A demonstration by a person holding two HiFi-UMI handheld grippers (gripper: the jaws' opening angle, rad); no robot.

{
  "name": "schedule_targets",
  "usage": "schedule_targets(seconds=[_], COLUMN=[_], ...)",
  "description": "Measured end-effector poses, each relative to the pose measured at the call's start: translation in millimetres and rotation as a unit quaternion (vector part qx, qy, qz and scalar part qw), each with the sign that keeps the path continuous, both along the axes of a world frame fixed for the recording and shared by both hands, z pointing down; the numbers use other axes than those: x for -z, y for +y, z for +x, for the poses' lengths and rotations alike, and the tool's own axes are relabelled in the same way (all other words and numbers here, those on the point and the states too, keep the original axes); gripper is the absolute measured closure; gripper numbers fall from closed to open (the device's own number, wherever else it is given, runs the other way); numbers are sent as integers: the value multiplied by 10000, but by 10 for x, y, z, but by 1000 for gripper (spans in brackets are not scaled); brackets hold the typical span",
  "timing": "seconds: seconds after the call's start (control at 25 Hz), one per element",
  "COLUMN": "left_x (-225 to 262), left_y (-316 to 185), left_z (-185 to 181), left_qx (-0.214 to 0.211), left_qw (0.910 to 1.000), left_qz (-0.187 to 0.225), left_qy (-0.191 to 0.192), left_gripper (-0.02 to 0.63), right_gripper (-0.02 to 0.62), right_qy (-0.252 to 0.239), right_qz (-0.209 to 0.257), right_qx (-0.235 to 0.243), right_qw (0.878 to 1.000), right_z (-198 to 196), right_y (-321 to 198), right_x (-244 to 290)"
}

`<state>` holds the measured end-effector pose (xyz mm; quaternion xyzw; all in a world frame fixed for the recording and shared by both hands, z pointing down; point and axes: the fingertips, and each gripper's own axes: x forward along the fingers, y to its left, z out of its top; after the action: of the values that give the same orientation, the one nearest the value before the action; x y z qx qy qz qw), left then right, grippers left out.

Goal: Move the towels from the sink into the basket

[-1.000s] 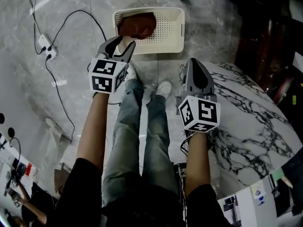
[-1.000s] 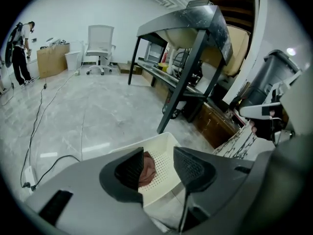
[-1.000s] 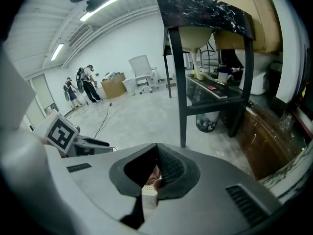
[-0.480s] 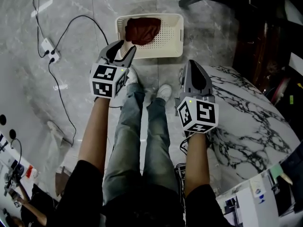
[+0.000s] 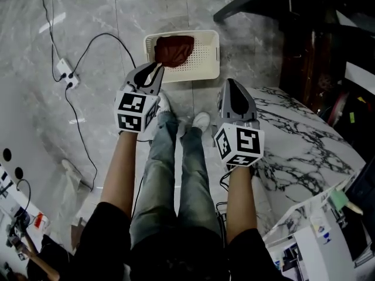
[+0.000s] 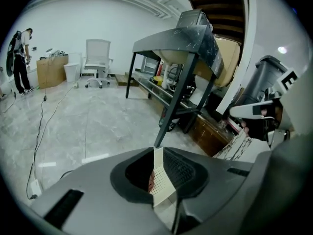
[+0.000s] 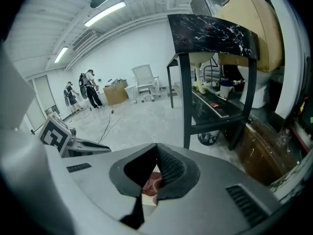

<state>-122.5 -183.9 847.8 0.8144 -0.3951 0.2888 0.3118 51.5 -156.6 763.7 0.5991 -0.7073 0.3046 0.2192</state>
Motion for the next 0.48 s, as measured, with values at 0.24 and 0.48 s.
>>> schedule_targets(seconds=[0.24,0.48], left_x=[328,629], left_y=[-32,-60], left_z=[48,40], left_qx=[-58,-8], left_qw=[9998,9995], left_qz=[166,320], left_qy=[-42,-23], left_gripper=[574,589], right_gripper=[580,580], right_qy=[0,-14], right_qz=[130,232], right_qx=[-26,-26], right_qw=[9999,9997], right_z=[17,-21], right_y=[-34,-51], right_x=[294,499])
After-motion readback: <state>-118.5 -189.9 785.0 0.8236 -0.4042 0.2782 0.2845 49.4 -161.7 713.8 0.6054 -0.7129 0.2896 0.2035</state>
